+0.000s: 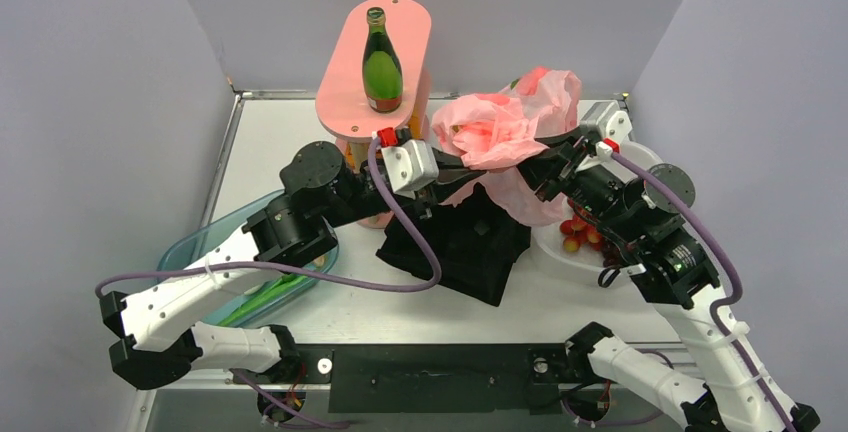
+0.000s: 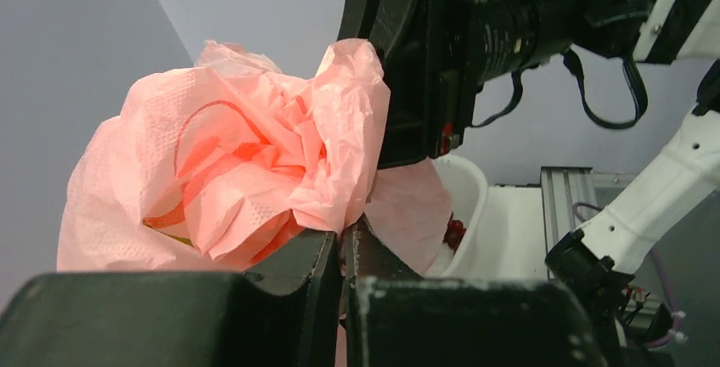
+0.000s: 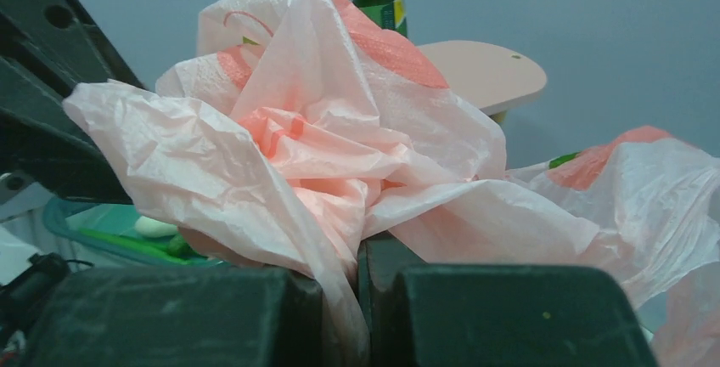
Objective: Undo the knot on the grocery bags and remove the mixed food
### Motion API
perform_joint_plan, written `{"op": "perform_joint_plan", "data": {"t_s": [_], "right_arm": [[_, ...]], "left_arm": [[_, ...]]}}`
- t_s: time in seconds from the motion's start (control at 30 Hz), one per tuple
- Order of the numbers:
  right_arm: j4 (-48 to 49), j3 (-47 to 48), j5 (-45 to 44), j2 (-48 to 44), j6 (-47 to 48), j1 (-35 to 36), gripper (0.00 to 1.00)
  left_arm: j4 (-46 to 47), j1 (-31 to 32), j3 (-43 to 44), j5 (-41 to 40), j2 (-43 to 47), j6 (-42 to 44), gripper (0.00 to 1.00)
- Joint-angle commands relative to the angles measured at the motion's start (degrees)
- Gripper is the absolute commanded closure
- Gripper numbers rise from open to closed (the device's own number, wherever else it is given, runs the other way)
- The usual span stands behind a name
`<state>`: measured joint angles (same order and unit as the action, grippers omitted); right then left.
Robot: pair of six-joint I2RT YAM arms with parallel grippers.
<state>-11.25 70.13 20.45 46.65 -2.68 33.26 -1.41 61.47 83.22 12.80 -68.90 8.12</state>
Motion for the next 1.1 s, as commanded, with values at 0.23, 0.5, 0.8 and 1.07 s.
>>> {"op": "perform_joint_plan", "data": {"t_s": [0.23,0.5,0.8,1.07], "right_arm": [[4.8,11.4,19.7,4.8,-13.9,-3.0,1.0],[-21.5,13.4,17.1,2.1,20.5,-4.1,1.0],[-34.2,16.9,17.2,2.8,39.3,-3.8,1.0],[-35.4,19.6,14.5,4.4,44.5,7.5,1.0]], "left_arm": [[-14.1,-1.8,2.3,1.9,-0.6,8.5,1.0],[-22.1,0.9,1.0,13.3,11.3,21.3,0.46],[-33.4,2.3,27.3,-0.1,1.9,19.1,0.45],[-42.0,2.2,27.7,7.0,-5.2,33.5,0.45]]}}
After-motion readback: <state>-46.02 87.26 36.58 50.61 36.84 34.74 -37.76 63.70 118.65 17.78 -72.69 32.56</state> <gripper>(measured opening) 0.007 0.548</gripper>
